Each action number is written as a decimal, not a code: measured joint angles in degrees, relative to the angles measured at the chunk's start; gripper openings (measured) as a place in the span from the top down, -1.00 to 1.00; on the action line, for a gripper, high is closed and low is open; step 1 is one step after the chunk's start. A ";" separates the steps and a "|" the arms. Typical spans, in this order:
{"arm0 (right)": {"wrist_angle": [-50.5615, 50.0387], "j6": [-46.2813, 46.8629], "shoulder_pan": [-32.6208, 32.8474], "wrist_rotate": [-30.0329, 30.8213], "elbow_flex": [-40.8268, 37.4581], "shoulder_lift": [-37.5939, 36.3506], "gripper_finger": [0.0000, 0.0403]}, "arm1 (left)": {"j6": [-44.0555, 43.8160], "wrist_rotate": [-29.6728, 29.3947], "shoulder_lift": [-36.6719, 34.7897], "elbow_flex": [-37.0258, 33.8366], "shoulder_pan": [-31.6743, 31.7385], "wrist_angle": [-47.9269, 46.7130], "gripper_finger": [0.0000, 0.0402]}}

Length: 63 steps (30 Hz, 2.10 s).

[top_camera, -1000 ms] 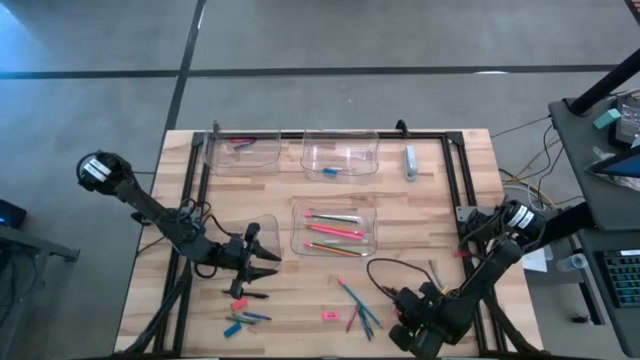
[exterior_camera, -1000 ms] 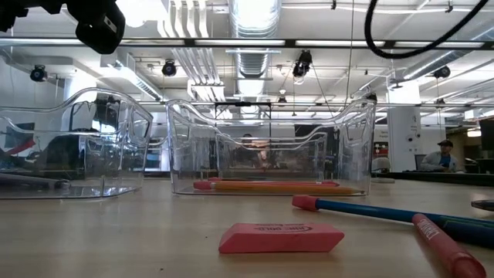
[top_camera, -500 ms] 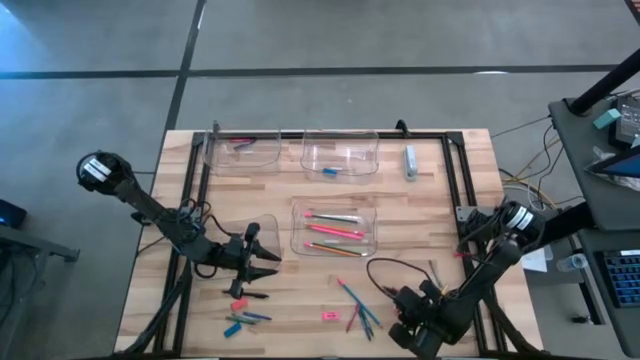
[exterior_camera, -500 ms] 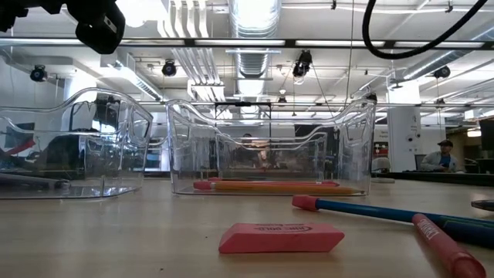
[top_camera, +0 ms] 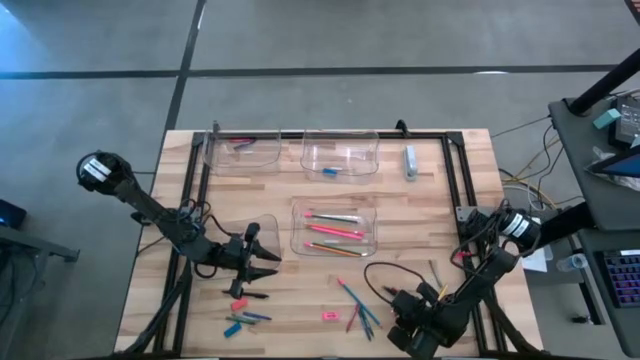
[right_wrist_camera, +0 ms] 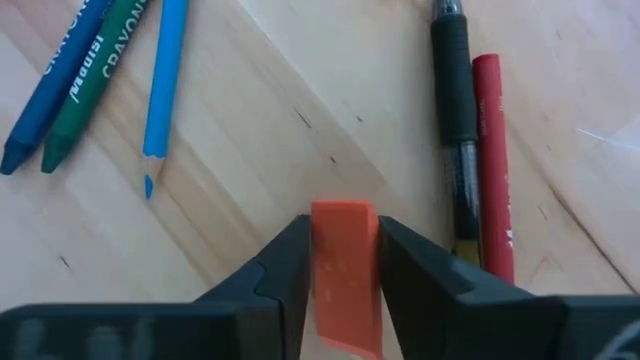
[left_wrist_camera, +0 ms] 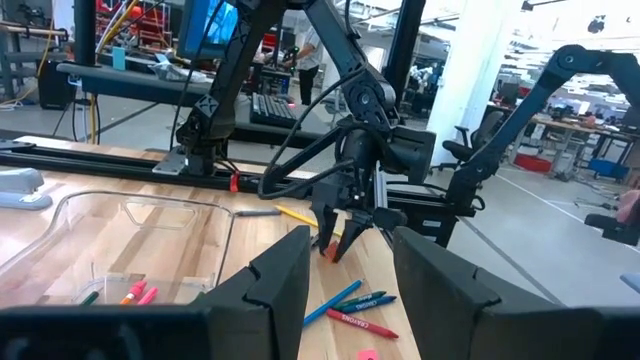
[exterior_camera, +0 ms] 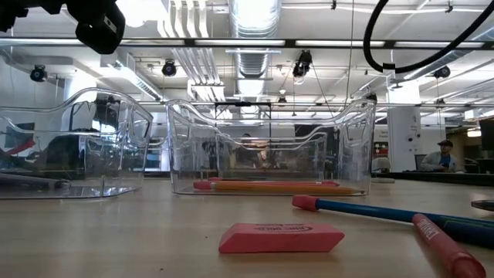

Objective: Sort crayons/erasers/pens/pencils in bins
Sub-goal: Put the right orange eraser into the top right transparent bin

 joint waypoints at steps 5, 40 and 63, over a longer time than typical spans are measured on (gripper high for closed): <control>1.69 0.02 -0.02 -0.09 -0.07 0.33 0.48 | 0.00 0.01 0.00 0.00 0.02 -0.03 0.34; -0.67 -27.55 -12.29 34.23 7.54 -15.48 0.91 | 0.01 0.01 0.00 0.07 0.01 0.06 0.34; 21.44 -65.01 -65.70 13.26 0.92 -22.12 0.84 | -1.31 -0.01 0.00 0.00 0.02 -0.24 0.34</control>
